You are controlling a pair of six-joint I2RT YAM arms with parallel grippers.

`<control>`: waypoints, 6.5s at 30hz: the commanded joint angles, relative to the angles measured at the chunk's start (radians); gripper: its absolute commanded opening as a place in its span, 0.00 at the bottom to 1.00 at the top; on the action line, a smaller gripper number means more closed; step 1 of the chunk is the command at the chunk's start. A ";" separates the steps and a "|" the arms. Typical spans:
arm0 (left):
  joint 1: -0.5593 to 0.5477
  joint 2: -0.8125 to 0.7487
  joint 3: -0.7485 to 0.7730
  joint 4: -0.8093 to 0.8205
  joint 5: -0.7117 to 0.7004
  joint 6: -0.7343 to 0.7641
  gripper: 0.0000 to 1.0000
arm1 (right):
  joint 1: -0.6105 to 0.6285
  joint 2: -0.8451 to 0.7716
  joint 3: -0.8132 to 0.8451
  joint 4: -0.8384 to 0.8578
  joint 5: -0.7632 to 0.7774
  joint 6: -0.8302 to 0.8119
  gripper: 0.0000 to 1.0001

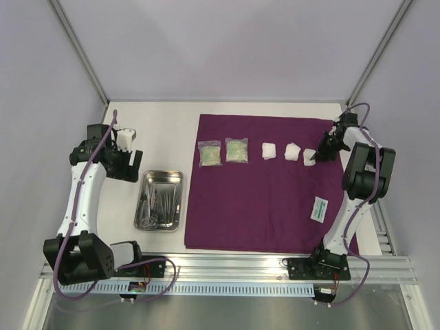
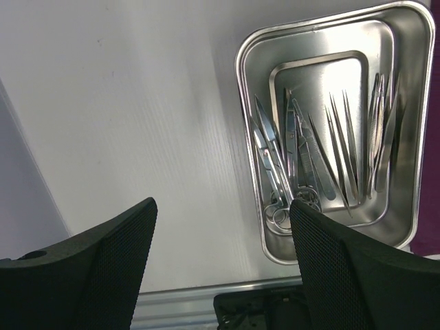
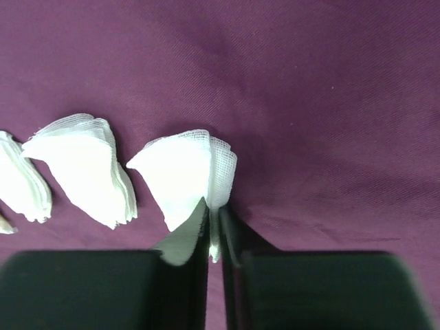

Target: Prepare the surgical pack

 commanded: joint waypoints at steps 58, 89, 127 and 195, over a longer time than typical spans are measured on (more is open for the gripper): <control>-0.145 0.072 0.155 -0.096 -0.029 -0.034 0.85 | 0.078 -0.152 -0.288 0.517 -0.184 0.406 0.00; -0.145 0.068 0.149 -0.089 -0.052 -0.031 0.85 | 0.064 -0.085 -0.125 0.287 -0.113 0.194 0.40; -0.145 0.063 0.149 -0.087 -0.060 -0.031 0.85 | 0.156 -0.154 -0.115 0.325 -0.290 0.191 0.00; -0.147 0.066 0.163 -0.106 -0.031 -0.028 0.85 | 0.265 0.168 0.047 0.322 -0.425 0.243 0.36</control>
